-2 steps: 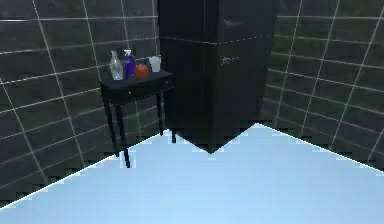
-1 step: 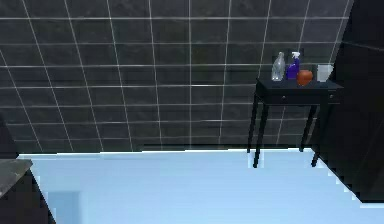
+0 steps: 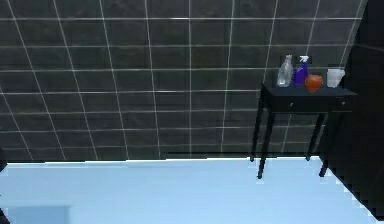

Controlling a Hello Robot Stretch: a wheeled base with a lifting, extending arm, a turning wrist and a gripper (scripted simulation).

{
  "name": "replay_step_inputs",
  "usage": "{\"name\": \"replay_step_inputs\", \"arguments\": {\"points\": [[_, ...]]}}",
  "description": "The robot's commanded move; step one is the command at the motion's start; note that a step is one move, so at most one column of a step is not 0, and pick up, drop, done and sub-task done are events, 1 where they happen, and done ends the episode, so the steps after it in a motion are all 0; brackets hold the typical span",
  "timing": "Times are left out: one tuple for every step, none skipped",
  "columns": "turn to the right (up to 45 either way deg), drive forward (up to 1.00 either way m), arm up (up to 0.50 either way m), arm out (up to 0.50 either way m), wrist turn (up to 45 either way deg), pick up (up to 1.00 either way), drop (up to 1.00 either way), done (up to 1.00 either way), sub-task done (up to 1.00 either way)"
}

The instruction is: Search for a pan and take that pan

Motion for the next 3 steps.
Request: {"name": "replay_step_inputs", "arguments": {"points": [[-45.0,0.00,0.00,0.00,0.0,0.00,0.00,0.00,0.00],[-45.0,0.00,0.00,0.00,0.0,0.00,0.00,0.00,0.00],[-45.0,0.00,0.00,0.00,0.0,0.00,0.00,0.00,0.00]]}}
